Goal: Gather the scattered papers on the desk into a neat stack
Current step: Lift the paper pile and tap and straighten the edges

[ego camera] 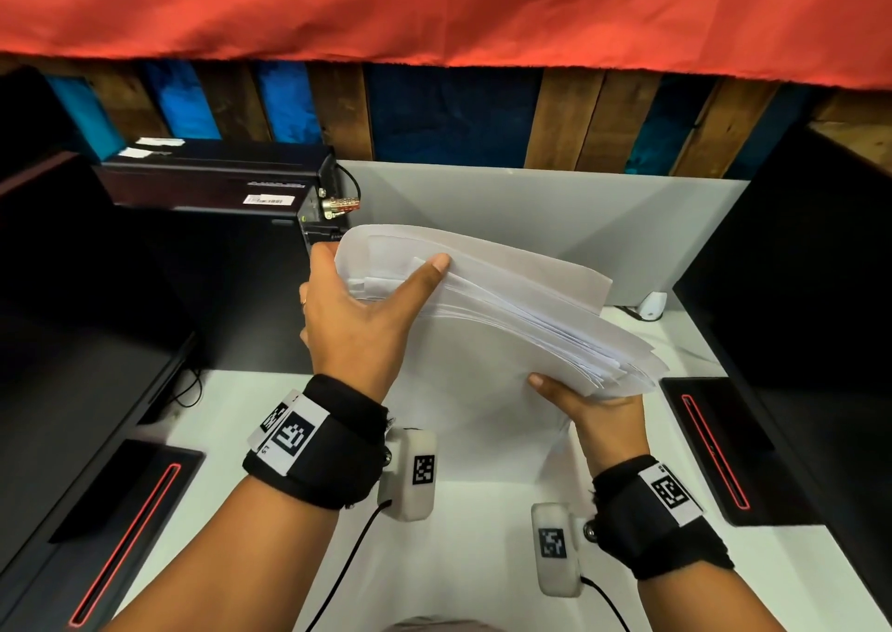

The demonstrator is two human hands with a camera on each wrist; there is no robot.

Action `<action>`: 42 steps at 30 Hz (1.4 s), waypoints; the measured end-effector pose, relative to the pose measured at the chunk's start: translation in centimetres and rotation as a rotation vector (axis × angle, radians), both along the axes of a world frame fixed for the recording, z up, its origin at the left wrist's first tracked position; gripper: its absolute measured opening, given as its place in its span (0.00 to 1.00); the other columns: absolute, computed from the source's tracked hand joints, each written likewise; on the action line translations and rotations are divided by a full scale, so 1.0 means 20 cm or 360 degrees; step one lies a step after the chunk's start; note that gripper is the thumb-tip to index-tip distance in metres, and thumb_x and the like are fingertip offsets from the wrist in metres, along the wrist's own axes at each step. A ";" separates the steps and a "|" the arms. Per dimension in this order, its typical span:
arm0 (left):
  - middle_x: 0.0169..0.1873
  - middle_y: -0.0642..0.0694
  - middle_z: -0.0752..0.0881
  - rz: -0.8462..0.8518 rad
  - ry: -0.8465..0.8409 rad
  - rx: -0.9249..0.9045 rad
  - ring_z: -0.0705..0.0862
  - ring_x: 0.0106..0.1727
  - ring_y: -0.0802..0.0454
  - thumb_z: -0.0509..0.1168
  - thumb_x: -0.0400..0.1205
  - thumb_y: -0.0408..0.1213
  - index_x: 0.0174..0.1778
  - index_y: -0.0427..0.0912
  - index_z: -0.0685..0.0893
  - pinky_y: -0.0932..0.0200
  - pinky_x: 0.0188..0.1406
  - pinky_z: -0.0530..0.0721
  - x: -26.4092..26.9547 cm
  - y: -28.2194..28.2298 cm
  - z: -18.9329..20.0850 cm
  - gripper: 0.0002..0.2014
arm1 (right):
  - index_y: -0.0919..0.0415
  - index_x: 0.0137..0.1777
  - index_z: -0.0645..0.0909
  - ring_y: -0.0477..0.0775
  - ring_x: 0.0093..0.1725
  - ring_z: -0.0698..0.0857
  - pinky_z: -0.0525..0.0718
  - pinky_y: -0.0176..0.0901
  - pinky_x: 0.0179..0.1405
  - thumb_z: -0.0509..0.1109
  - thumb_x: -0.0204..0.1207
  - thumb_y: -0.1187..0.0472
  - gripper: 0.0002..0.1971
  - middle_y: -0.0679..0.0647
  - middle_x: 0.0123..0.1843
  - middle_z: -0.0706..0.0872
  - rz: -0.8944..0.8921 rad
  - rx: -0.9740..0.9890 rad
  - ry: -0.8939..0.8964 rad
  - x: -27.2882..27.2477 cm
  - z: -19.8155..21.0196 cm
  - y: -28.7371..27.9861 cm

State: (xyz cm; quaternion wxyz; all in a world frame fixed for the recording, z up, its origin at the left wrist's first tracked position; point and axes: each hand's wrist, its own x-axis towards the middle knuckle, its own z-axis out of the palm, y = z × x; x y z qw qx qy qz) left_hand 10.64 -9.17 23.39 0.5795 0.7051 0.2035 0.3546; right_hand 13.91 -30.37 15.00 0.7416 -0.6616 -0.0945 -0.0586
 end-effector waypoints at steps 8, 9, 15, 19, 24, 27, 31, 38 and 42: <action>0.54 0.47 0.83 0.0004 -0.0042 -0.0066 0.84 0.57 0.45 0.73 0.50 0.74 0.48 0.61 0.73 0.37 0.61 0.81 0.01 -0.01 0.01 0.35 | 0.61 0.55 0.86 0.54 0.54 0.90 0.85 0.52 0.61 0.82 0.60 0.74 0.22 0.54 0.51 0.92 0.0015 -0.0025 -0.0003 0.00 0.00 0.00; 0.55 0.48 0.82 0.0020 -0.0032 -0.0063 0.83 0.58 0.45 0.74 0.49 0.74 0.48 0.62 0.72 0.38 0.61 0.81 0.01 -0.01 0.01 0.36 | 0.60 0.55 0.86 0.53 0.54 0.90 0.86 0.50 0.59 0.82 0.60 0.74 0.22 0.53 0.51 0.92 0.0018 -0.0021 -0.0008 0.00 0.00 0.00; 0.53 0.51 0.78 0.0096 0.0006 -0.0045 0.81 0.58 0.46 0.77 0.53 0.60 0.46 0.63 0.65 0.39 0.61 0.81 0.02 -0.01 0.00 0.33 | 0.60 0.54 0.86 0.51 0.52 0.90 0.86 0.47 0.59 0.81 0.59 0.76 0.22 0.54 0.51 0.92 0.0019 -0.0030 -0.0023 0.00 0.00 0.00; 0.49 0.57 0.76 0.0118 -0.0072 0.0001 0.81 0.56 0.48 0.75 0.59 0.49 0.54 0.52 0.64 0.37 0.59 0.81 0.02 0.00 -0.01 0.32 | 0.61 0.54 0.86 0.55 0.54 0.89 0.86 0.50 0.59 0.81 0.60 0.76 0.22 0.56 0.51 0.91 0.0021 -0.0007 -0.0032 0.00 0.00 0.00; 0.62 0.38 0.76 0.0001 -0.0429 0.0190 0.80 0.62 0.42 0.78 0.71 0.42 0.69 0.40 0.63 0.42 0.62 0.81 -0.01 0.01 -0.05 0.37 | 0.58 0.53 0.86 0.51 0.52 0.90 0.87 0.42 0.55 0.80 0.61 0.77 0.22 0.52 0.50 0.92 0.0017 0.0023 -0.0034 0.00 0.01 0.01; 0.66 0.31 0.71 0.0112 -0.0484 0.0544 0.74 0.68 0.41 0.77 0.73 0.40 0.70 0.41 0.68 0.57 0.68 0.74 -0.06 0.00 -0.05 0.33 | 0.58 0.53 0.86 0.51 0.52 0.90 0.87 0.44 0.56 0.80 0.61 0.77 0.22 0.51 0.50 0.92 0.0019 0.0027 -0.0024 0.00 0.01 0.01; 0.68 0.42 0.69 0.0144 -0.0409 0.1063 0.66 0.71 0.45 0.75 0.76 0.39 0.46 0.47 0.89 0.63 0.71 0.63 -0.08 0.01 -0.04 0.05 | 0.57 0.54 0.86 0.53 0.54 0.90 0.86 0.47 0.58 0.80 0.61 0.76 0.22 0.53 0.51 0.92 0.0032 0.0027 -0.0029 0.01 0.00 0.01; 0.78 0.52 0.64 -0.0042 0.0051 0.1288 0.59 0.78 0.44 0.67 0.79 0.52 0.55 0.69 0.84 0.33 0.70 0.65 -0.04 0.07 -0.03 0.10 | 0.64 0.61 0.83 0.57 0.57 0.88 0.85 0.54 0.61 0.81 0.60 0.75 0.27 0.57 0.55 0.90 0.0042 0.0073 0.0039 0.04 -0.02 0.00; 0.77 0.54 0.65 -0.0077 0.0073 0.1207 0.59 0.77 0.45 0.69 0.77 0.49 0.47 0.62 0.85 0.29 0.68 0.66 -0.02 0.08 -0.02 0.05 | 0.63 0.60 0.83 0.56 0.56 0.89 0.86 0.50 0.59 0.80 0.60 0.76 0.26 0.56 0.54 0.91 0.0045 0.0068 0.0046 0.04 -0.01 0.00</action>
